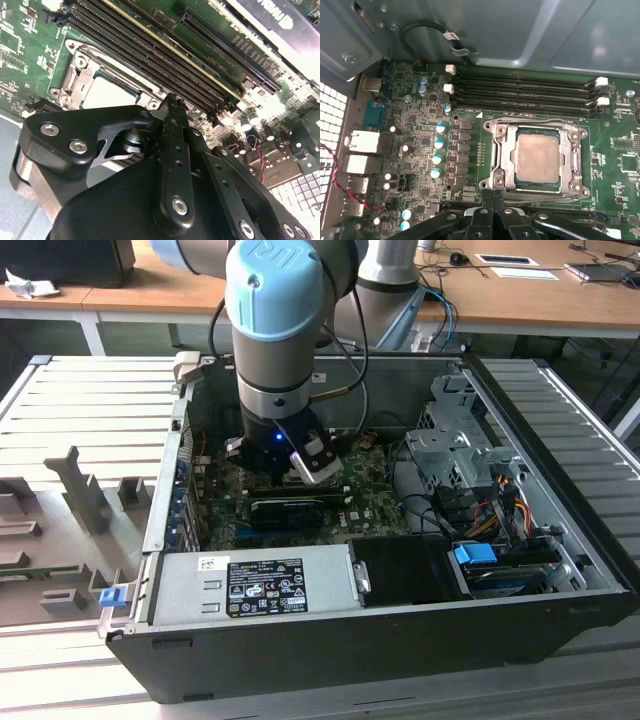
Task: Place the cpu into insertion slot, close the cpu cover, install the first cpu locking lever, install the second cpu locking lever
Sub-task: 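Install the second cpu locking lever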
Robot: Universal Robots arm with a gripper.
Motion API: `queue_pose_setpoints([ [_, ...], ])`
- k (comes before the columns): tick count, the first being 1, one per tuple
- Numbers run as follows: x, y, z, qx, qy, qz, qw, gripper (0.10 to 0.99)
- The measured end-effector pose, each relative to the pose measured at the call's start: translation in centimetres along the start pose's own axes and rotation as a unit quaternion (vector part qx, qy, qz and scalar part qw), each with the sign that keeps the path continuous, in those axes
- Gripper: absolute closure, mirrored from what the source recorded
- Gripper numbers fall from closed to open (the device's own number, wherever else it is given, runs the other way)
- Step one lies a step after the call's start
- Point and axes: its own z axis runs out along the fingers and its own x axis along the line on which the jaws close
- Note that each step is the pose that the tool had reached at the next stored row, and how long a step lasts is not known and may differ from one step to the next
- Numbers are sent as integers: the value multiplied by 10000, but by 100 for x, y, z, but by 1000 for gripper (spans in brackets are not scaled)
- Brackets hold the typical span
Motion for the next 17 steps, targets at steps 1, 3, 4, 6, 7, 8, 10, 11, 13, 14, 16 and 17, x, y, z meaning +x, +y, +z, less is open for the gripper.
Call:
queue_pose_setpoints([
  [1, 1, -2, 7, -14, -1, 0, 10000, 980],
  [3, 3, -10, 43, -74, -6, 0, 10000, 980],
  [4, 6, -12, 54, -97, -8, 0, 10000, 980],
  [6, 12, -16, 67, -138, -10, 0, 9999, 980],
  [7, 14, -16, 75, -161, -12, 1, 9999, 980],
  [8, 16, -19, 88, -185, -15, 2, 9998, 980],
  [10, 20, -25, 115, -219, -17, 2, 9998, 980],
  [11, 22, -28, 127, -233, -17, 2, 9997, 980],
  [13, 23, -37, 169, -265, -21, 2, 9996, 980],
  [14, 25, -42, 181, -272, -19, 3, 9996, 980],
  [16, 25, -41, 180, -277, -20, 3, 9996, 980],
  [17, 24, -38, 173, -283, -24, 2, 9996, 980],
])
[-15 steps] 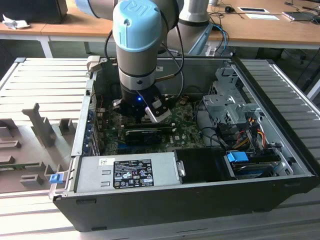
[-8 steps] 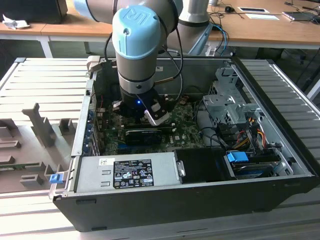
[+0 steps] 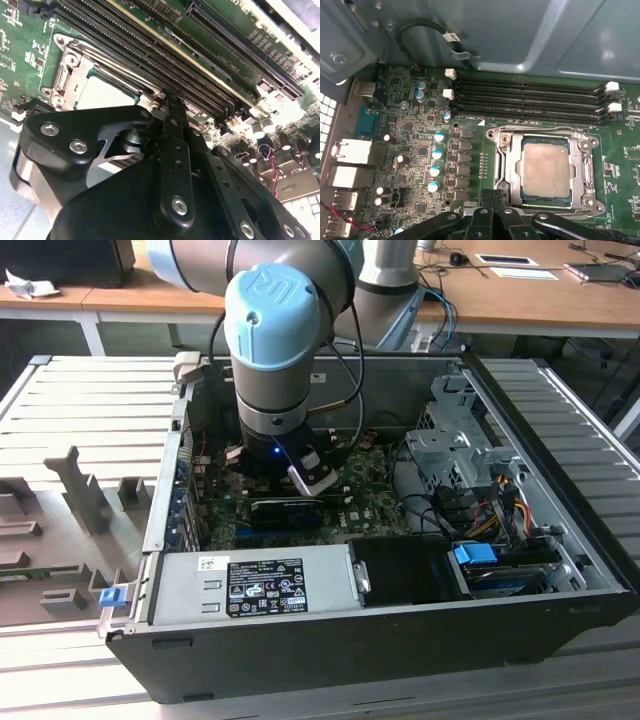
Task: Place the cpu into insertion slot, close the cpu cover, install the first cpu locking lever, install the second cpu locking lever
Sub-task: 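Install the second cpu locking lever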
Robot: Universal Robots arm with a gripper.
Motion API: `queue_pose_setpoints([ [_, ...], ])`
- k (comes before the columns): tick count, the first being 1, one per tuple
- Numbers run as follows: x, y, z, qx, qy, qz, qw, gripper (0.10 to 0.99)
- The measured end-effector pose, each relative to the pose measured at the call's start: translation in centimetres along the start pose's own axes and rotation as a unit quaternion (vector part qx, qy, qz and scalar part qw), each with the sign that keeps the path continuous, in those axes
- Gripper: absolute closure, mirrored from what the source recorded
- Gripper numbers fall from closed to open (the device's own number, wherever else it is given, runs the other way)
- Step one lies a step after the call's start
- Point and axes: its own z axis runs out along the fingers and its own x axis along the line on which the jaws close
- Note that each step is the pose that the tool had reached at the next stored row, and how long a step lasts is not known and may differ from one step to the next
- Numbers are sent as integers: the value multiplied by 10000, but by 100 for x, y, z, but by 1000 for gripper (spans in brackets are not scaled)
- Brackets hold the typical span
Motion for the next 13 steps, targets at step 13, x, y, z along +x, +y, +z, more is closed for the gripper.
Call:
queue_pose_setpoints([
  [13, -4, 70, -222, 7, 1, 3, 10000, 980],
])
